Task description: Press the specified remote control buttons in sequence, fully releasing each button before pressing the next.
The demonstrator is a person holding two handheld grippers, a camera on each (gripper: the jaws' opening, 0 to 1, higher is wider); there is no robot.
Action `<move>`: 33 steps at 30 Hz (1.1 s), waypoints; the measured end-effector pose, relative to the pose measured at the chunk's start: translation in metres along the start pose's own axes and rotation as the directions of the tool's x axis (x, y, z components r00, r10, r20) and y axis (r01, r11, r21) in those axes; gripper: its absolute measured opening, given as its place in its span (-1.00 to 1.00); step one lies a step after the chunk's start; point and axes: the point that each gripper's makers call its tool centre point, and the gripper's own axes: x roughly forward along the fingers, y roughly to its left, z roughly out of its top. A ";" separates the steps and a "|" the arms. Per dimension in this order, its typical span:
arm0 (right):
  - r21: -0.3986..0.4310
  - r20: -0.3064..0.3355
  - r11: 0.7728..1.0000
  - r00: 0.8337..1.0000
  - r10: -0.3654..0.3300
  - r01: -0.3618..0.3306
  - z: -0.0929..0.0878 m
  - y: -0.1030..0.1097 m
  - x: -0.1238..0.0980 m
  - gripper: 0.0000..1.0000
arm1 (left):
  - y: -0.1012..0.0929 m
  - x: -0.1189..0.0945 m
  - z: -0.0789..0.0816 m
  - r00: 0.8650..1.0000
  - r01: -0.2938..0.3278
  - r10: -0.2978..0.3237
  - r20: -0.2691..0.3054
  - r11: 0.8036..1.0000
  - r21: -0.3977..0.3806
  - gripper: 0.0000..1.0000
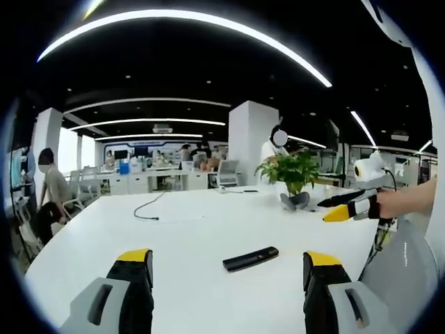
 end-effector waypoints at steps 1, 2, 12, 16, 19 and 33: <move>0.009 0.003 1.000 1.000 0.001 -0.001 -0.002 -0.001 -0.004 0.98 | 0.000 0.000 0.000 1.000 -0.001 0.001 0.000 1.000 0.000 0.85; 0.019 0.006 1.000 1.000 -0.003 0.002 -0.003 -0.002 -0.006 0.98 | 0.001 0.000 0.000 1.000 -0.002 0.002 -0.001 1.000 0.000 0.85; 0.009 0.017 0.998 0.998 -0.065 0.065 -0.011 -0.013 -0.038 0.98 | 0.000 0.000 -0.001 1.000 -0.003 0.003 0.004 1.000 0.012 0.85; -0.016 0.044 0.997 0.996 -0.072 0.073 -0.007 -0.016 -0.044 0.98 | 0.004 -0.002 0.000 0.999 -0.032 0.032 0.008 0.999 0.027 0.86; -0.025 0.042 0.997 0.996 -0.078 0.079 -0.013 -0.016 -0.046 0.98 | 0.006 -0.003 0.006 0.998 -0.046 0.044 0.033 0.998 0.035 0.88; -0.100 0.047 0.995 0.999 -0.017 0.021 -0.015 -0.006 -0.044 0.98 | -0.010 0.002 -0.001 0.998 -0.046 0.050 -0.041 0.995 0.093 0.89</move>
